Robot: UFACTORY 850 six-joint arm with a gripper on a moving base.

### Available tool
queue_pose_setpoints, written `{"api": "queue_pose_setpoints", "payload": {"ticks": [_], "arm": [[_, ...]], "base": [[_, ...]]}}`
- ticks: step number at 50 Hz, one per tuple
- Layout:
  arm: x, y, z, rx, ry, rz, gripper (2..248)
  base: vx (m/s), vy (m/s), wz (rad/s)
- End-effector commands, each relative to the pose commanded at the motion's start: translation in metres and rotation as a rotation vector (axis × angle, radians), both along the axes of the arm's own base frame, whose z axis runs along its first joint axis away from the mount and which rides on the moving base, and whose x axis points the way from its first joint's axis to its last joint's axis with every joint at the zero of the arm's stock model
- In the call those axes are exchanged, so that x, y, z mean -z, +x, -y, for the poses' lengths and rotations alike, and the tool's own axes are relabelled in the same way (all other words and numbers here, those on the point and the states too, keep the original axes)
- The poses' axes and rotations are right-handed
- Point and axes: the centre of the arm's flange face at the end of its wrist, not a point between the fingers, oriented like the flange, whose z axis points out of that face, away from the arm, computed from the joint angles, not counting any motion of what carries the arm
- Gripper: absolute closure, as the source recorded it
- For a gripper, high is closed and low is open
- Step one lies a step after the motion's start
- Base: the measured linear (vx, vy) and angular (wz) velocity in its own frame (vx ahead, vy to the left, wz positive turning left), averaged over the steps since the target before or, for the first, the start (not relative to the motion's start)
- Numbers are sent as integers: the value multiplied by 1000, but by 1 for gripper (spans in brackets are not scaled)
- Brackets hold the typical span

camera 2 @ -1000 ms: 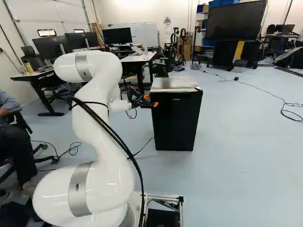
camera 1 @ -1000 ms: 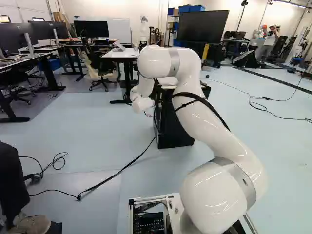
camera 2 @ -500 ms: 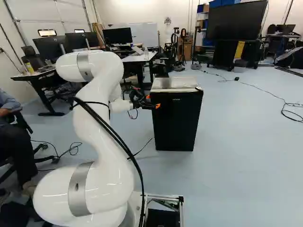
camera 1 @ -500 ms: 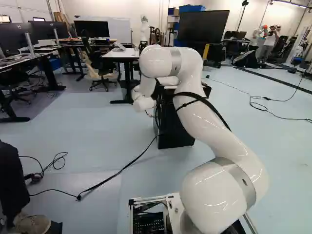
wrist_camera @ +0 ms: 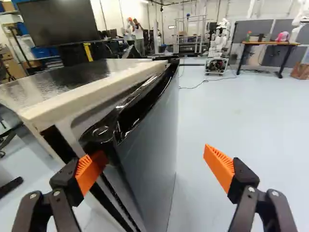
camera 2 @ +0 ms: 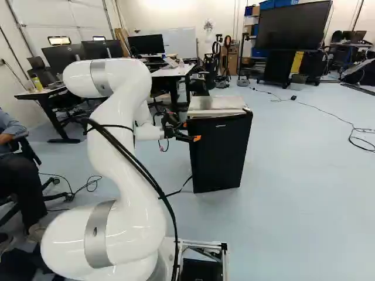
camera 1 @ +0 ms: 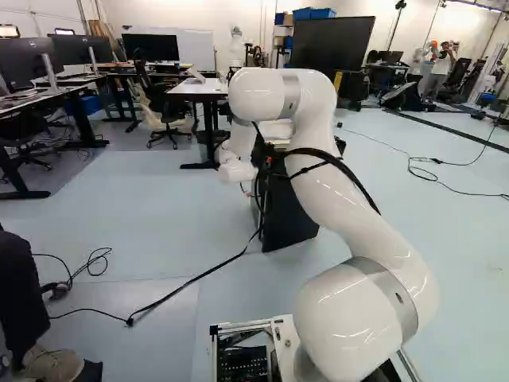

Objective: Open the fridge door

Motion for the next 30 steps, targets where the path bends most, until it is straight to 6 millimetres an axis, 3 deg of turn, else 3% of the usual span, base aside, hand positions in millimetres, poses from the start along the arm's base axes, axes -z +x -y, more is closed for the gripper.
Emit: {"api": "queue_pose_setpoints", "payload": {"ticks": [30], "arm": [[1,-64,23,100,-4,-94,3]], "base": [[0,0,-2]]}}
